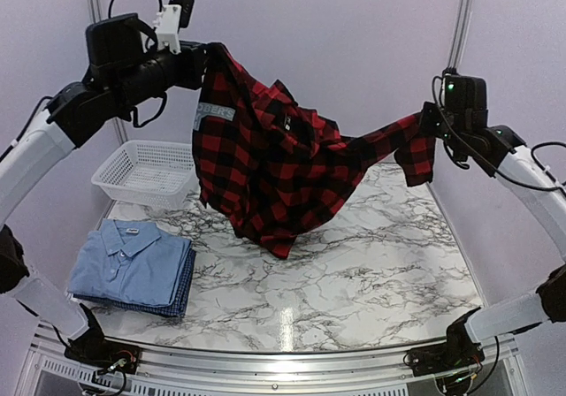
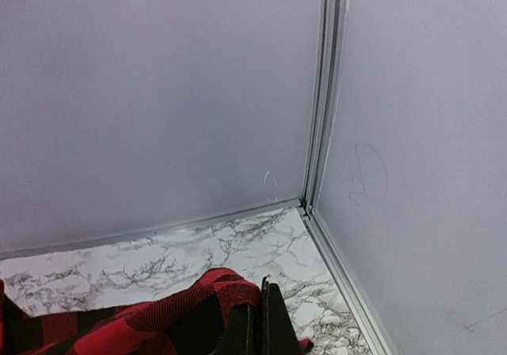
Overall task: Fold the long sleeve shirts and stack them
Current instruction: Flatten out the crumpled shirt at the center of the board.
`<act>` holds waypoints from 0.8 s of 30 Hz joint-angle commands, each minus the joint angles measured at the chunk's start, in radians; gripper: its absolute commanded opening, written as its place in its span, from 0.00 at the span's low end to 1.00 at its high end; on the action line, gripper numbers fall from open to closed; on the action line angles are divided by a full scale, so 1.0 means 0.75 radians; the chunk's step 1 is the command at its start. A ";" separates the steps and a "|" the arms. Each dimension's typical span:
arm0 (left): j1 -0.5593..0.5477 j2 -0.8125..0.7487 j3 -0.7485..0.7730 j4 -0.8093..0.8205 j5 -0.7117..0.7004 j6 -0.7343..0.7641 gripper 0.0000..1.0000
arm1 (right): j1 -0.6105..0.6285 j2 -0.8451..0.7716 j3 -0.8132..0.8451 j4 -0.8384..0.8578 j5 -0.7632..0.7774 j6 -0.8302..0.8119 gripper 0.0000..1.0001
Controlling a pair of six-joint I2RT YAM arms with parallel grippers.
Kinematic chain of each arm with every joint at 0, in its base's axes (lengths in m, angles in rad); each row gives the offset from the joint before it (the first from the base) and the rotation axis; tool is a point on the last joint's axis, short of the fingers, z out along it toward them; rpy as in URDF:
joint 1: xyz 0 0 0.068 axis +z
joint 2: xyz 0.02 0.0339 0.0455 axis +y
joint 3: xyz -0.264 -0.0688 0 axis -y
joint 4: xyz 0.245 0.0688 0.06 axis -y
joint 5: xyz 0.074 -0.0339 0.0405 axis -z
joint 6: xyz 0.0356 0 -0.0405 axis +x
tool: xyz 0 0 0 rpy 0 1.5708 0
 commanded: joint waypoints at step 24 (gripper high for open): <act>0.254 0.583 0.315 -0.285 0.295 -0.316 0.00 | -0.089 0.200 0.172 -0.127 -0.186 -0.065 0.00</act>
